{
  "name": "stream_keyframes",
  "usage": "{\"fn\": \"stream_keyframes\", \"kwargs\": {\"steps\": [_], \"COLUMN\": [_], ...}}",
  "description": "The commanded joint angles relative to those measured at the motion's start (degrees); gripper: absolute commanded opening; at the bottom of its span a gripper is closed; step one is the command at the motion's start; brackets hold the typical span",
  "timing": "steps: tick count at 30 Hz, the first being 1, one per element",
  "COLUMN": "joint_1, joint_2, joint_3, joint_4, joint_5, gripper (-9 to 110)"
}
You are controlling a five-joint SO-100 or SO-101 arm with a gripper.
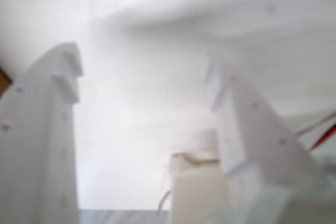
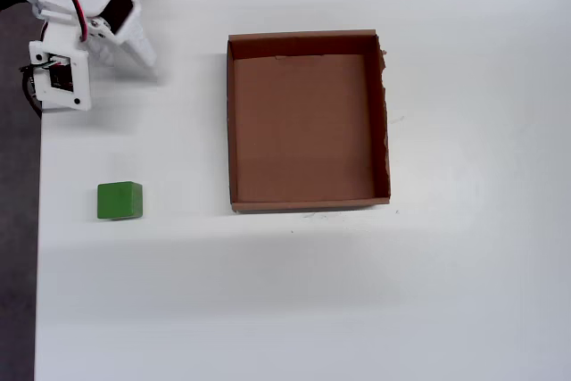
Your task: Grasp a green cube and put it in a box.
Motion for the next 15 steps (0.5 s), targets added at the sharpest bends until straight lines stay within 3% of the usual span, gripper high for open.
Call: {"fn": "stream_keyframes", "kwargs": {"steps": [1,15], "joint_1": [-0.4,2.9], "joint_2": [-4.7,-41.8], "joint_3": [-7.9,-38.6], "joint_4": [-1.1,-9.7], "joint_5": [-0.1,-5.7], "gripper": [29,34]}}
